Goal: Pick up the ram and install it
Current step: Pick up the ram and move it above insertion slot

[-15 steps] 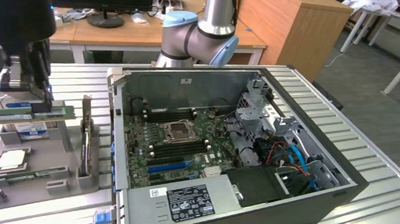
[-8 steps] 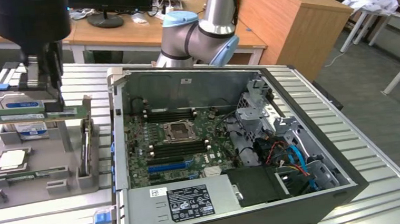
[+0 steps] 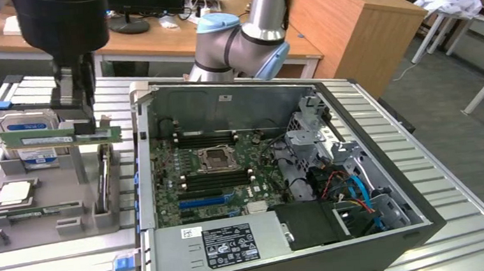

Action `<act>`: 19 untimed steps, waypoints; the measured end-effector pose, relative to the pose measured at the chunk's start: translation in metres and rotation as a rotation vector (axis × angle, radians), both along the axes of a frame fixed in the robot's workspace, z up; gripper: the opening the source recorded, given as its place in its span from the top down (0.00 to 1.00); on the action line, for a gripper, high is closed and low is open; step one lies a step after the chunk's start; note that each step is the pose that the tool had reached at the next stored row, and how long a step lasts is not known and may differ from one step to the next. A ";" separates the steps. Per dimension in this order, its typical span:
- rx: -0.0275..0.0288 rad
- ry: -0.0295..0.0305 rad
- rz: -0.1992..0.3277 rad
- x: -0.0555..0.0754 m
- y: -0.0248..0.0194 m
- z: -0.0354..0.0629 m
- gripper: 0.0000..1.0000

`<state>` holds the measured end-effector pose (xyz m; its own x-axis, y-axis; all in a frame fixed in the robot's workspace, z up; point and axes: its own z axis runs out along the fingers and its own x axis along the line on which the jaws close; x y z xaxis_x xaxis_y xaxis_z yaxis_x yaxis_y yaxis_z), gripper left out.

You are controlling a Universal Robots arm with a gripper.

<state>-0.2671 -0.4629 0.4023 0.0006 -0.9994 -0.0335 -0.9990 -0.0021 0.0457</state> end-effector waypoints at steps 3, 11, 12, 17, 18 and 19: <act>0.0000 0.0000 0.000 0.008 0.0000 0.0000 0.88; 0.0000 0.0000 0.000 0.029 0.0000 0.0000 0.88; 0.0000 0.0000 0.000 0.032 0.0001 0.0000 0.88; 0.0000 0.0000 0.000 0.045 0.0000 0.0000 0.88; 0.0000 0.0000 0.000 0.048 0.0000 0.0000 0.88; 0.0000 0.0000 0.000 0.051 0.0000 0.0000 0.88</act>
